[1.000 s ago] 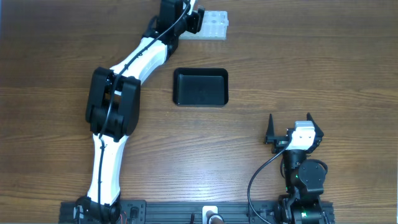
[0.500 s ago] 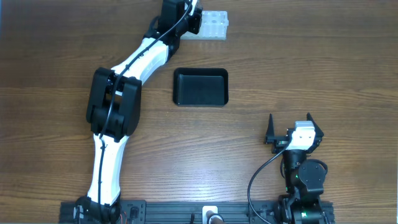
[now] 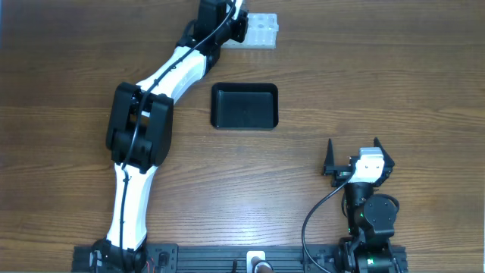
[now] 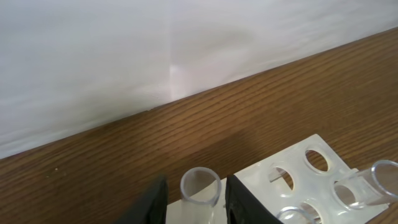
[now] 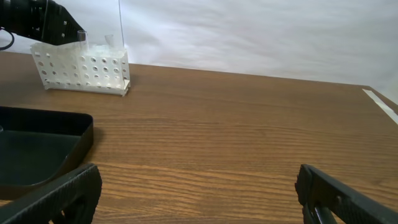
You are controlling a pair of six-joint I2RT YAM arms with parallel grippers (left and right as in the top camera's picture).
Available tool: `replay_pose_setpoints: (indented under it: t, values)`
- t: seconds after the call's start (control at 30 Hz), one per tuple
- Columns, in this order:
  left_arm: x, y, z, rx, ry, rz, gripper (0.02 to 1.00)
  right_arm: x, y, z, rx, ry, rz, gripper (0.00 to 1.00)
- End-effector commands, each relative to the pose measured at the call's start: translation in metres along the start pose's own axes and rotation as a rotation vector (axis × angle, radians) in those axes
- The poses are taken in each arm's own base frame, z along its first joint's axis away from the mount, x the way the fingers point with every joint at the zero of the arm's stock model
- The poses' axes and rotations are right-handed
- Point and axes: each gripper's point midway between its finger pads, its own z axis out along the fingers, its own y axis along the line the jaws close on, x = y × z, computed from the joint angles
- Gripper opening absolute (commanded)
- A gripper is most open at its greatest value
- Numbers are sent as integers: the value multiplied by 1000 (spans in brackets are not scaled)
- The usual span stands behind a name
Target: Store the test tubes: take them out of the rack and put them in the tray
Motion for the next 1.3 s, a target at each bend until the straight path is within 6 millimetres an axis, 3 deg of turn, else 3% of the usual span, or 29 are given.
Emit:
replay_pose_setpoints:
  t: [0.03, 0.37, 0.97, 1.13, 1.3]
  values:
    - [7, -3, 5, 15, 9, 0, 261, 2, 0, 0, -2, -2, -8, 991]
    - [7, -3, 5, 15, 9, 0, 174, 2, 0, 0, -1, -2, -8, 993]
    - [2, -4, 3, 23, 0, 0, 119, 2, 0, 0, -2, -2, -7, 991]
    - [-25, -7, -14, 23, -31, 5, 97, 2, 0, 0, -2, -2, -8, 991]
    - [-76, -7, -46, 10, -116, 14, 91, 2, 0, 0, -2, -2, -7, 991]
